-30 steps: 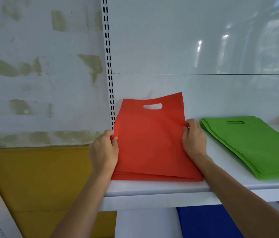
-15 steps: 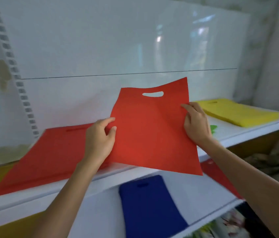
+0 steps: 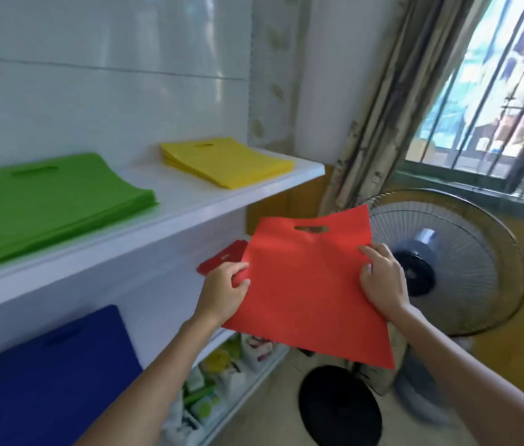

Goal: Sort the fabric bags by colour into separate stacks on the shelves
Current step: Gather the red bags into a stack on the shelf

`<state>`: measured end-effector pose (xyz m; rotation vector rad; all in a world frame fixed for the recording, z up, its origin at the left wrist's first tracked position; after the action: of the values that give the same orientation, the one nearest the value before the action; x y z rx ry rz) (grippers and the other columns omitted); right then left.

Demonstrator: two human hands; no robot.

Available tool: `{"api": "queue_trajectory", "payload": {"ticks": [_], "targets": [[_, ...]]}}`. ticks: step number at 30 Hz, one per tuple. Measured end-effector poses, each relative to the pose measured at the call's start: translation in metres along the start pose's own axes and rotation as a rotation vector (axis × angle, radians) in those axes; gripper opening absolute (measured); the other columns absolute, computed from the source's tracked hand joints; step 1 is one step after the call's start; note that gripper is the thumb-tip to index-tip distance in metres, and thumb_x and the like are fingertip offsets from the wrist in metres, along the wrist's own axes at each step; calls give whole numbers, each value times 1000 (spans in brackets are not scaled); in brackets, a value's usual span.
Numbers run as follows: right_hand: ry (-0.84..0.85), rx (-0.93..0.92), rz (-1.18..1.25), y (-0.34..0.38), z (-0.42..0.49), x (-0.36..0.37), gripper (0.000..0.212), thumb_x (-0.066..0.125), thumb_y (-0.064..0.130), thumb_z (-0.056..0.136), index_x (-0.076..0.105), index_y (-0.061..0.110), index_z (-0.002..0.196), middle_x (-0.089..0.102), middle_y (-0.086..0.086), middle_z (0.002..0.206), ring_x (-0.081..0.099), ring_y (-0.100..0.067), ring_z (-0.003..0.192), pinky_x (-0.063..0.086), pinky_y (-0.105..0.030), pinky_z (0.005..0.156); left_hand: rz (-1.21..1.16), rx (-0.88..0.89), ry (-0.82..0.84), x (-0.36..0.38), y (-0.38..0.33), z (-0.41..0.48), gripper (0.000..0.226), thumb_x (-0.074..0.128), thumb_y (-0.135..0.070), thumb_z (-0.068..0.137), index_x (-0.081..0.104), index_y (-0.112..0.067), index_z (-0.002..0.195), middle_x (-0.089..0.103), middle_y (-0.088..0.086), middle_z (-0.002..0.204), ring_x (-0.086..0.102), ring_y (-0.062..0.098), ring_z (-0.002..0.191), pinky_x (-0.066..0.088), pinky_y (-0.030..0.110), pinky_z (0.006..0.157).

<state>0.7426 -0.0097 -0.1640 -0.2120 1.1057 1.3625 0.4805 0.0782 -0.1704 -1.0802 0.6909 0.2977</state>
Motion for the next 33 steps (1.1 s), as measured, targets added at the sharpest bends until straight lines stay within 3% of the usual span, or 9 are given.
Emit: {"api": "queue_trajectory", "payload": {"ticks": [8, 12, 17, 20, 27, 31, 33], "targets": [[198, 140, -28, -88, -19, 53, 43, 50, -1, 82, 58, 4, 125, 52, -10, 129, 55, -31, 114, 42, -36, 95, -17, -158, 192, 106, 44, 4, 37, 62, -9, 84, 61, -9, 121, 61, 8, 119, 57, 22, 107, 36, 19, 90], [283, 122, -32, -102, 3, 96, 45, 52, 0, 81, 58, 4, 125, 53, -11, 128, 54, -29, 115, 40, -32, 99, -47, -232, 225, 138, 81, 19, 37, 61, -7, 85, 59, -9, 122, 60, 7, 119, 57, 19, 98, 37, 15, 83], [362, 109, 7, -109, 44, 157, 40, 50, -2, 84, 60, 4, 123, 55, -7, 124, 55, -25, 112, 37, -23, 94, -50, -340, 239, 166, 119, 51, 38, 61, -7, 85, 60, -9, 122, 59, 6, 121, 57, 20, 103, 39, 21, 91], [425, 134, 18, -114, 61, 194, 33, 49, -3, 88, 62, 2, 118, 57, -8, 122, 56, -24, 111, 29, -10, 87, -22, -381, 212, 176, 140, 70, 37, 62, -6, 84, 61, -10, 120, 62, 7, 117, 58, 19, 98, 40, 21, 88], [638, 43, -50, -125, 100, 272, 54, 51, 10, 87, 41, 10, 140, 32, 0, 145, 49, -22, 120, 43, -31, 94, -19, -495, 95, 211, 174, 104, 37, 67, -12, 81, 63, -15, 118, 64, 1, 111, 57, 11, 89, 45, 21, 83], [707, -81, 16, -126, 152, 339, 45, 46, -5, 84, 52, 1, 128, 38, -9, 138, 50, -29, 115, 43, -29, 89, 4, -558, -81, 236, 188, 137, 37, 67, -9, 80, 64, -13, 117, 54, -6, 83, 51, 12, 76, 39, 19, 73], [690, -128, 45, -121, 177, 370, 39, 42, -8, 86, 54, -3, 123, 39, -11, 137, 49, -29, 115, 41, -26, 86, -6, -569, -162, 249, 201, 156, 37, 67, -5, 79, 64, -10, 115, 51, -5, 80, 49, 12, 69, 38, 16, 70]]}}
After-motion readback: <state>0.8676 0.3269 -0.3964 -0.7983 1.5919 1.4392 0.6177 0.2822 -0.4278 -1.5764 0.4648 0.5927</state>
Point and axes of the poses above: each hand's wrist, its own z-axis towards the middle knuckle, its own x-axis out of the palm, y = z × x, the point moved 1 cm from there along z, towards the middle knuckle
